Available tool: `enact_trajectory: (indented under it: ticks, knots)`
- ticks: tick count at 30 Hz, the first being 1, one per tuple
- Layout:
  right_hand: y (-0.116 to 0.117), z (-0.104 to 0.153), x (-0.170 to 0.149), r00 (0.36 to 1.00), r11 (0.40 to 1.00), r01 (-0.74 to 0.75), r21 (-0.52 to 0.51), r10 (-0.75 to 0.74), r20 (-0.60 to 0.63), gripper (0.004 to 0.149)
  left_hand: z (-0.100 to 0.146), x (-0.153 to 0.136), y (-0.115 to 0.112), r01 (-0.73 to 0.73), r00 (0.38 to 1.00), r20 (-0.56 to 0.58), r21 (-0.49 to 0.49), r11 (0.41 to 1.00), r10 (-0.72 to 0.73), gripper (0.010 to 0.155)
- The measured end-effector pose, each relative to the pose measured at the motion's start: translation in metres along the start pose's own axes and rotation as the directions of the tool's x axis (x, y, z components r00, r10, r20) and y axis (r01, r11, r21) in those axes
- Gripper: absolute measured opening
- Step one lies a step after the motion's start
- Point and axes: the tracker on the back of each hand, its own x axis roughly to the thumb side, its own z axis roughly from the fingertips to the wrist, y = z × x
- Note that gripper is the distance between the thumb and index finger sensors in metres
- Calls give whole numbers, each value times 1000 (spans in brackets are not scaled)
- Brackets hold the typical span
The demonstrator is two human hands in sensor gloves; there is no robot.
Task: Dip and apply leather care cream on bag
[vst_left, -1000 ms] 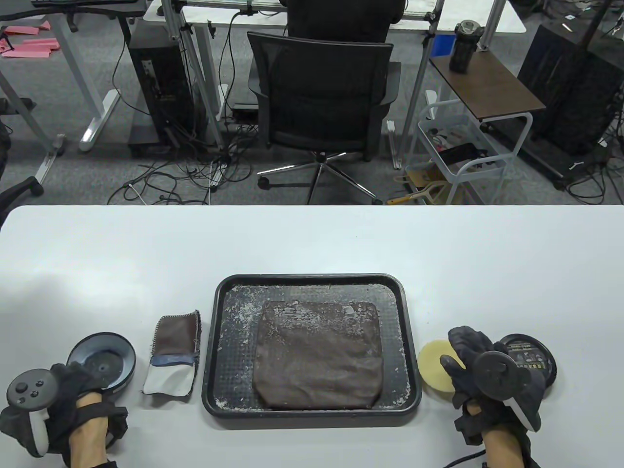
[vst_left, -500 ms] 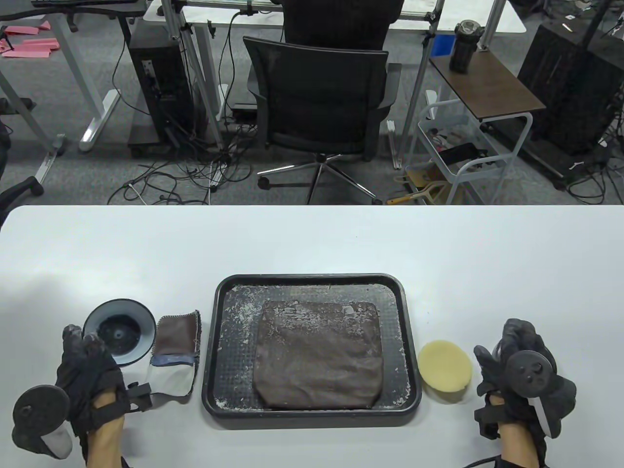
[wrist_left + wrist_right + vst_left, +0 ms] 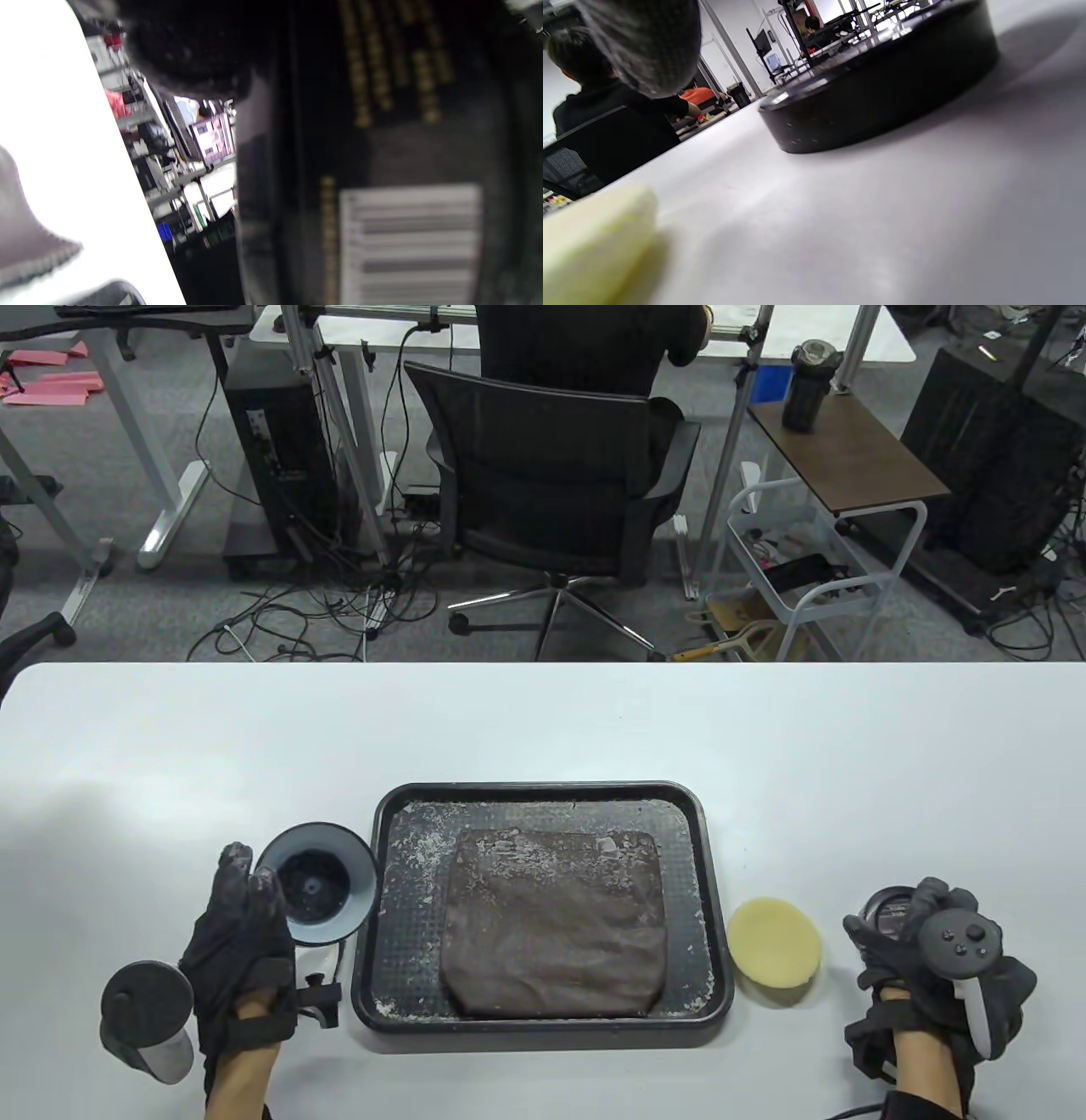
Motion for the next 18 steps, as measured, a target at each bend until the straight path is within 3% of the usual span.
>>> enact_trajectory:
  ticks: [7, 11, 18]
  knots:
    - [15, -14, -15, 992, 987, -39, 158, 57, -110, 103, 11, 10, -31, -78, 997, -17, -100, 992, 76, 73]
    - [14, -18, -14, 984, 987, -93, 132, 112, -142, 98, 15, 14, -42, -86, 996, -15, -147, 985, 84, 73]
    - [14, -19, -15, 976, 986, -118, 119, 137, -170, 103, 19, 16, -52, -71, 997, -6, -194, 978, 71, 73]
